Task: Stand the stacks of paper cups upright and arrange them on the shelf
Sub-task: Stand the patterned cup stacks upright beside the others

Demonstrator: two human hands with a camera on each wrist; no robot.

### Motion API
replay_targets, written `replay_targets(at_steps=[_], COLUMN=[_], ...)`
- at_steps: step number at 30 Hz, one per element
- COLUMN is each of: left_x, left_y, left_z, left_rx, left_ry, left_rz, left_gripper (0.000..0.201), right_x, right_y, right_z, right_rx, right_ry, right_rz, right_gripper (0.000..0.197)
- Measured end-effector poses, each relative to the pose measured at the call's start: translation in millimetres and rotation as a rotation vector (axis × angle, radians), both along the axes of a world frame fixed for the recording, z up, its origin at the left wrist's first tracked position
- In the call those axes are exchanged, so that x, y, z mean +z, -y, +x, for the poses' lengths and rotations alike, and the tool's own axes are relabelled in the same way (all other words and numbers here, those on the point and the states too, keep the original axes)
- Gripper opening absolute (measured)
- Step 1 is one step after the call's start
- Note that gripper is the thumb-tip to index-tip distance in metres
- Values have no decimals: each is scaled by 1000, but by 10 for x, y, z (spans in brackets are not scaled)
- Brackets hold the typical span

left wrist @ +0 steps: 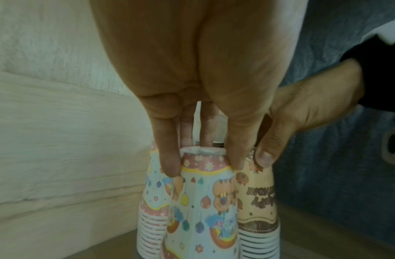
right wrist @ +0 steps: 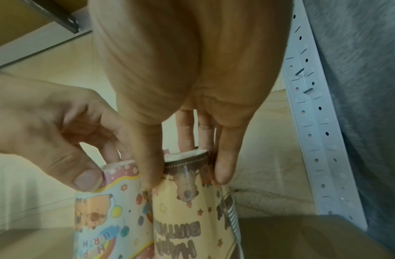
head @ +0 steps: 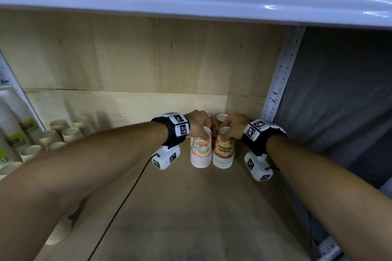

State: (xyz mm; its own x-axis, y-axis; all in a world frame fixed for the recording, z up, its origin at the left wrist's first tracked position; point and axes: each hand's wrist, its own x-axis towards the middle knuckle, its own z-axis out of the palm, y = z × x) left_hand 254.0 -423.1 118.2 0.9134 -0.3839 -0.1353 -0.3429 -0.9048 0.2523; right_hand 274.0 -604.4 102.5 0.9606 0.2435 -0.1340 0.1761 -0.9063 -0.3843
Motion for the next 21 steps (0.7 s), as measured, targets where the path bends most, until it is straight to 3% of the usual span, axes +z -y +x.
replay_targets(at_steps=[11,14,19,21], left_x=[231,373,633,736], left_y=[-222,-410,-826,-1034], left_z=[-160,-236,-411,-486], left_rx=[57,85,145,184], left_ry=[8,-3,-17,-32], left_rz=[9,26,113,130], left_gripper=[59,57,55,55], right_x=[56,76,345,466], right_y=[-66,-116,-395,-607], right_z=[-54,-92,-207,-252], right_rx=[-4,-7,7,20], right_ry=[19,34,268,281], right_rz=[-84,-116,-142,-91], right_gripper=[46,39,35,33])
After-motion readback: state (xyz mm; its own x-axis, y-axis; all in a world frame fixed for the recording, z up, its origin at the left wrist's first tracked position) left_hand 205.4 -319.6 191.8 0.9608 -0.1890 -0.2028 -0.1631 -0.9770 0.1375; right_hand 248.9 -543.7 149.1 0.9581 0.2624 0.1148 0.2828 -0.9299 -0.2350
